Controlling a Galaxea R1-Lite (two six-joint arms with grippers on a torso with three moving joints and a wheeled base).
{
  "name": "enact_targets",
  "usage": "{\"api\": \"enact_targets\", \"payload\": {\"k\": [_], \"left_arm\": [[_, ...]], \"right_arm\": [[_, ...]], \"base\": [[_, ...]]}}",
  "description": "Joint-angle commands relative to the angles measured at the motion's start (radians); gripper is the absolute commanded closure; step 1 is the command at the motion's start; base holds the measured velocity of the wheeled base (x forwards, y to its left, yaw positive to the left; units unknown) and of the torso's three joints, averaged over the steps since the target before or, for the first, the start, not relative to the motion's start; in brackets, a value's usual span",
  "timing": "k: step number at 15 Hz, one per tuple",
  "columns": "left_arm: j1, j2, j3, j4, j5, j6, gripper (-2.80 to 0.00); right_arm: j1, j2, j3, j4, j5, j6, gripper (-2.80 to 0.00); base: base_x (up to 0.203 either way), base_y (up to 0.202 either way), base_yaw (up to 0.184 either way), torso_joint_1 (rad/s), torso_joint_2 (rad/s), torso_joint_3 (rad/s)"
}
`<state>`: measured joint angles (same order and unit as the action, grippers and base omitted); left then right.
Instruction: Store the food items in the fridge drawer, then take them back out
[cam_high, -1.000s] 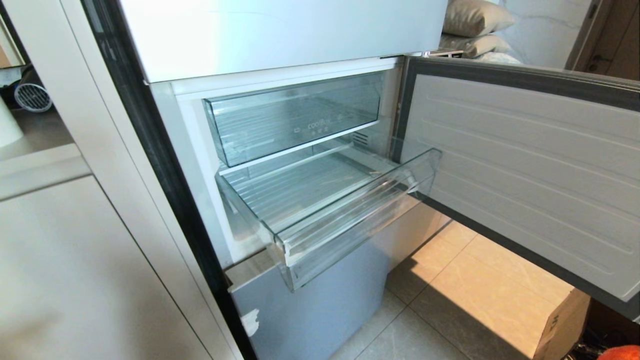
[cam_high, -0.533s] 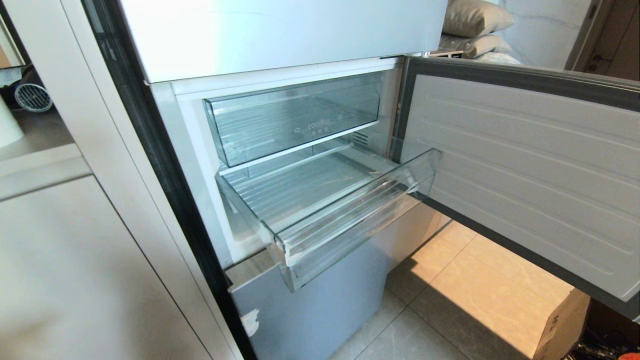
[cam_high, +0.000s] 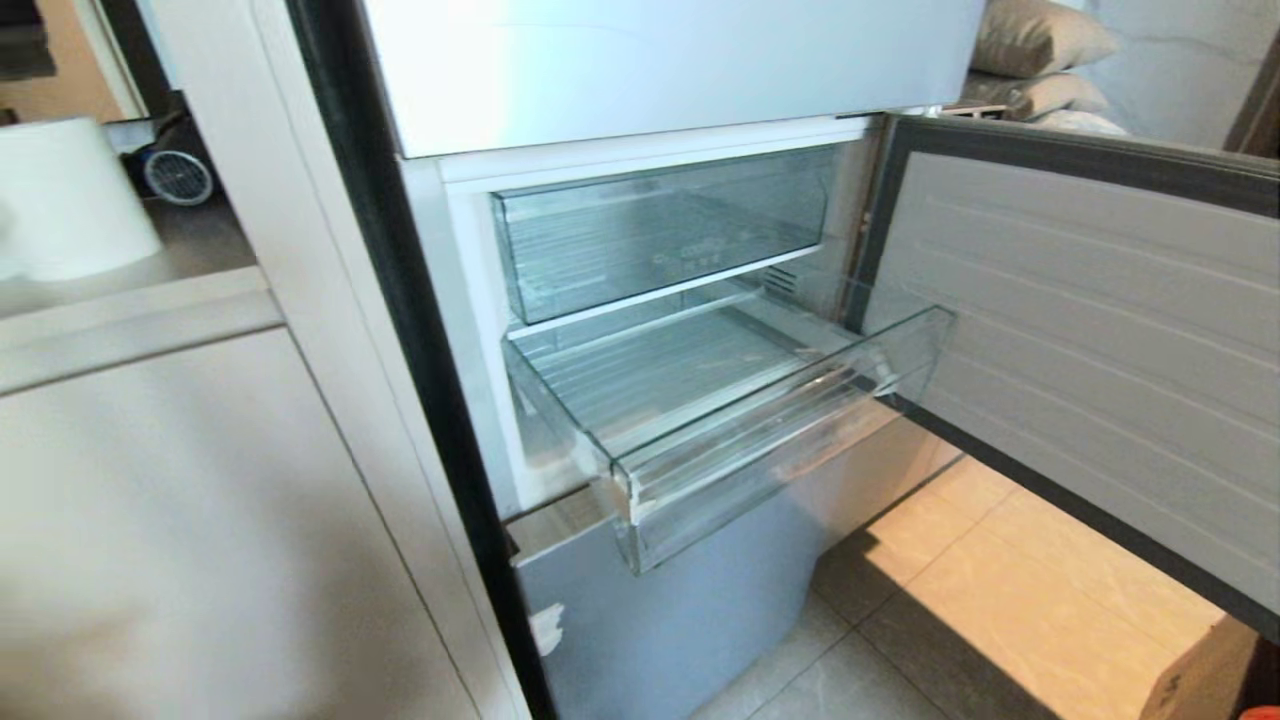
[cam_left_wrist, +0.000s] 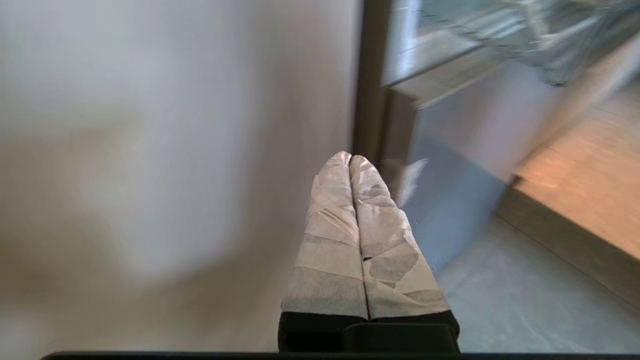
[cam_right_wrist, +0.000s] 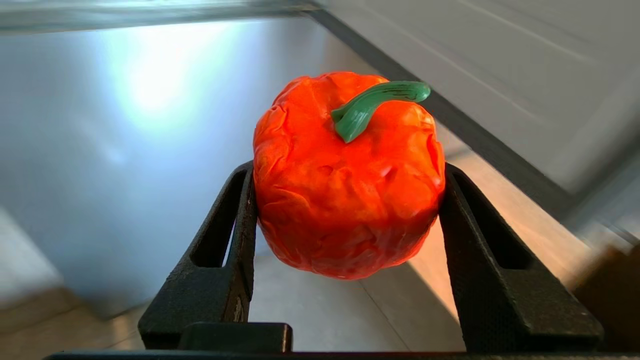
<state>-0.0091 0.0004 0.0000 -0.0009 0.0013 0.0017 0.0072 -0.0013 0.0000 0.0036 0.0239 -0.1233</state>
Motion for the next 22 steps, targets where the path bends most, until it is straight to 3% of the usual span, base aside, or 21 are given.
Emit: {"api": "enact_targets", "payload": {"k": [1,9,13,15,18,20,22], "left_arm": [[0.0,0.001,0.0,0.0,0.0,0.0,0.0],[0.0,0.0,0.0,0.001,0.0,0.0,0.0],[0.0,0.0,0.0,-0.001,0.0,0.0,0.0],[0.0,0.0,0.0,0.001,0.0,0.0,0.0],[0.0,0.0,0.0,0.001,0.0,0.0,0.0],[0.0,0.001,0.0,0.0,0.0,0.0,0.0],[0.0,0.0,0.0,-0.001,0.0,0.0,0.0]], "right_arm": [[0.0,0.001,0.002,0.001,0.001,0.003,0.0],[0.0,0.001,0.0,-0.002,-0.005,0.042,0.0],[0.0,0.03,0.0,0.001,0.001,0.039,0.0],[0.001,0.128,0.001,-0.029,-0.001,0.031,0.0],[0.003,0.341,-0.036,-0.213,-0.01,0.026,0.0],[0.003,0.513,-0.13,-0.262,-0.013,0.049,0.0],[0.006,0.671,-0.305,-0.278,-0.013,0.114,0.0]], "base": [[0.001,-0.01,0.176,0.005,0.0,0.0],[0.001,-0.008,0.173,0.003,0.0,0.002],[0.001,-0.002,0.056,0.001,0.0,0.002],[0.0,0.0,0.0,0.0,0.0,0.0],[0.0,0.0,0.0,0.0,0.0,0.0],[0.0,0.0,0.0,0.0,0.0,0.0],[0.0,0.0,0.0,0.0,0.0,0.0]]}}
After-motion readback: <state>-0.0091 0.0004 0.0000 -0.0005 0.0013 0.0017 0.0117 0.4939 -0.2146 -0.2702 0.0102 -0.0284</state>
